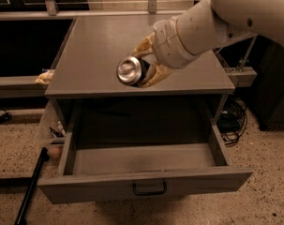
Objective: Pick pepsi can from top drawer and place on counter
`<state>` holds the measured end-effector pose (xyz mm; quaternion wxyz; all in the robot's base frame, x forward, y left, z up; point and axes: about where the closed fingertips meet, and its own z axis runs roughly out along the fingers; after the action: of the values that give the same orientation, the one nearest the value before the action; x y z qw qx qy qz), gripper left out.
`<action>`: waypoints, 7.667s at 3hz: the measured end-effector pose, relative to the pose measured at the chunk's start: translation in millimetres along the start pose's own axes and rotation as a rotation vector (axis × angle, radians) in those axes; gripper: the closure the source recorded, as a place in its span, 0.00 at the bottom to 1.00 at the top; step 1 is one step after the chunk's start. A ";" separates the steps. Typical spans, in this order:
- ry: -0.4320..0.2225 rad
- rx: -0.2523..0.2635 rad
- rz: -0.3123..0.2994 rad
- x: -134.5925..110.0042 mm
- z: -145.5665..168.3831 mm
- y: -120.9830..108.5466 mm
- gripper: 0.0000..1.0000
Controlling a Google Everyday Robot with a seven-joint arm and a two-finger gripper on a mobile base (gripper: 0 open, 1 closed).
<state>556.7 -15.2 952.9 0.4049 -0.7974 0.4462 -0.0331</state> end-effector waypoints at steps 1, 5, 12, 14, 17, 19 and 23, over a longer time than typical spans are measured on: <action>0.055 0.033 -0.165 20.8 -11.9 -31.7 1.00; 0.147 0.051 -0.547 44.1 -23.3 -68.2 1.00; 0.662 0.152 -1.411 106.5 19.3 -87.6 1.00; 0.844 0.438 -1.414 186.9 4.1 -85.3 1.00; 0.881 0.458 -1.403 216.1 4.3 -63.9 1.00; 0.934 0.550 -1.498 196.6 19.6 -65.5 1.00; 1.088 0.494 -1.748 192.4 12.2 -56.6 1.00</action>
Offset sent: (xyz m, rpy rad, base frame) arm 0.0994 -0.0411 0.0674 -0.4254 -0.4456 0.3629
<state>715.8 -134.3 923.6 0.1369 -0.6149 -0.1806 -0.7554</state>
